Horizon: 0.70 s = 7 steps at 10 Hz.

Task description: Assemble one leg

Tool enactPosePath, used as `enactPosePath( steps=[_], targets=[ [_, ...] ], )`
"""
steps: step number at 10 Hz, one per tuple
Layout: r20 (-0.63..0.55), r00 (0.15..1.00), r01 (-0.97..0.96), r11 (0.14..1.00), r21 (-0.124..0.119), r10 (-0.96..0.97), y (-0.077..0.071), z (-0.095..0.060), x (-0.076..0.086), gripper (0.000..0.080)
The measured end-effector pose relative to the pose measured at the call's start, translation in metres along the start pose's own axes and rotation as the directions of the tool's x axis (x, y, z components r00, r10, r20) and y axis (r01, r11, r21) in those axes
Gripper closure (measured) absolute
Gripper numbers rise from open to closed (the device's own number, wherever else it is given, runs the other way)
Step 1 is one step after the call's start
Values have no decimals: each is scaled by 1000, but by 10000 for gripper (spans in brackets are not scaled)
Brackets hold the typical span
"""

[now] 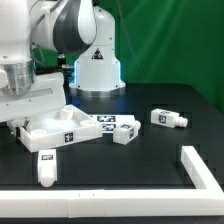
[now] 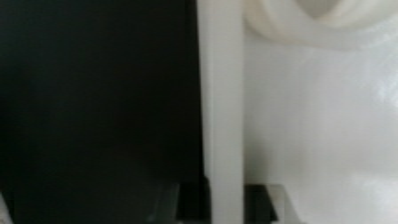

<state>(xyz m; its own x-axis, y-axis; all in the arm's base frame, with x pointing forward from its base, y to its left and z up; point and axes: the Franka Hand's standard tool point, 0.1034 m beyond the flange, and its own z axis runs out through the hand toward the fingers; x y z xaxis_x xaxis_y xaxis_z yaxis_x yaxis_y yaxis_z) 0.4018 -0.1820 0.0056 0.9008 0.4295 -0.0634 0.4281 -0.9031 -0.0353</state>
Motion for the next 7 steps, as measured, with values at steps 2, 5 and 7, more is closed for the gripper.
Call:
enactPosePath(
  steps=[2, 5, 7],
  targets=[
    [-4, 993, -120, 993, 14, 120, -3, -17, 7, 754],
    [21, 946, -323, 943, 77, 323, -19, -61, 38, 754],
    [17, 920, -391, 918, 72, 391, -23, -71, 83, 754]
  ],
)
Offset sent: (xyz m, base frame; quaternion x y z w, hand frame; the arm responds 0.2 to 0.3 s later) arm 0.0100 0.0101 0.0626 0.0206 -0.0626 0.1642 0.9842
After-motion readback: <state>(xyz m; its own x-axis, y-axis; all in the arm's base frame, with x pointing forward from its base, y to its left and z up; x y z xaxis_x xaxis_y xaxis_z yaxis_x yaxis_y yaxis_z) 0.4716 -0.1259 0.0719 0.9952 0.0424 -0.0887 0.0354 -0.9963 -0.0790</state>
